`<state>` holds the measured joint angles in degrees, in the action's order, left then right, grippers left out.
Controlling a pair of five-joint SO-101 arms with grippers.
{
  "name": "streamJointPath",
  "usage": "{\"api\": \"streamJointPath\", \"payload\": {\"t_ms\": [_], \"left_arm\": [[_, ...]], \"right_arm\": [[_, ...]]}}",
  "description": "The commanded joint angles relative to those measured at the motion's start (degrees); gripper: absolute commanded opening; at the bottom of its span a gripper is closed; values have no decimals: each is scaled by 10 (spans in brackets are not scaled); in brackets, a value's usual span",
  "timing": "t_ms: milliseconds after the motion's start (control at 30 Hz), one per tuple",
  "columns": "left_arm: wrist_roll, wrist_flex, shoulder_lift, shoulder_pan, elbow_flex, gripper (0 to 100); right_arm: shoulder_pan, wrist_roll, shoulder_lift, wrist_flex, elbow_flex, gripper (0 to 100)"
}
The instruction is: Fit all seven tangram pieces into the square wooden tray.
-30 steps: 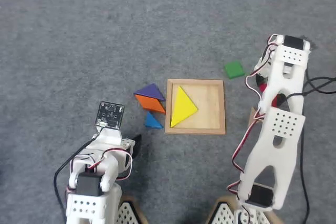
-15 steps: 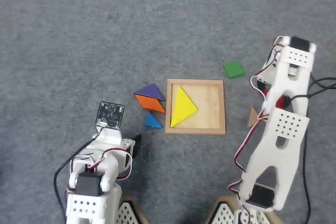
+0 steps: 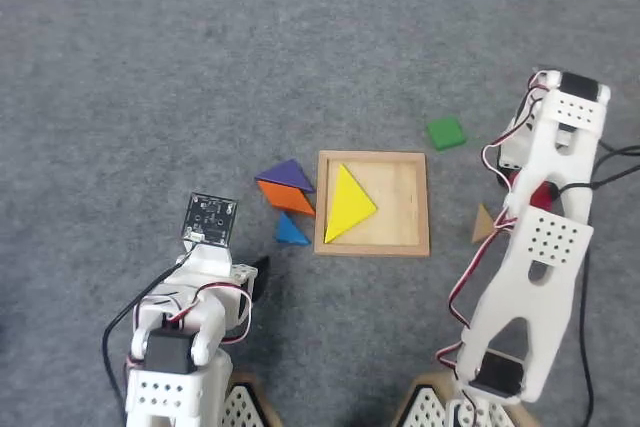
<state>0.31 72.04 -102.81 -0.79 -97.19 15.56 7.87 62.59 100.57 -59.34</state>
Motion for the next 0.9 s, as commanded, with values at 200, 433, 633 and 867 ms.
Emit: {"api": "streamJointPath", "payload": {"t_ms": [200,433,633,867], "left_arm": [[5,2,-12,-1,7,225],[5,2,-12,-1,7,225],[5,2,-12,-1,7,225],[5,2,-12,-1,7,225]], "right_arm": [[-49,40,-160,22,43,195],[-139,92,-284,22,170,194],[-87,256,-343,22,207,195],[-23,337,-298,6,238,195]]}}
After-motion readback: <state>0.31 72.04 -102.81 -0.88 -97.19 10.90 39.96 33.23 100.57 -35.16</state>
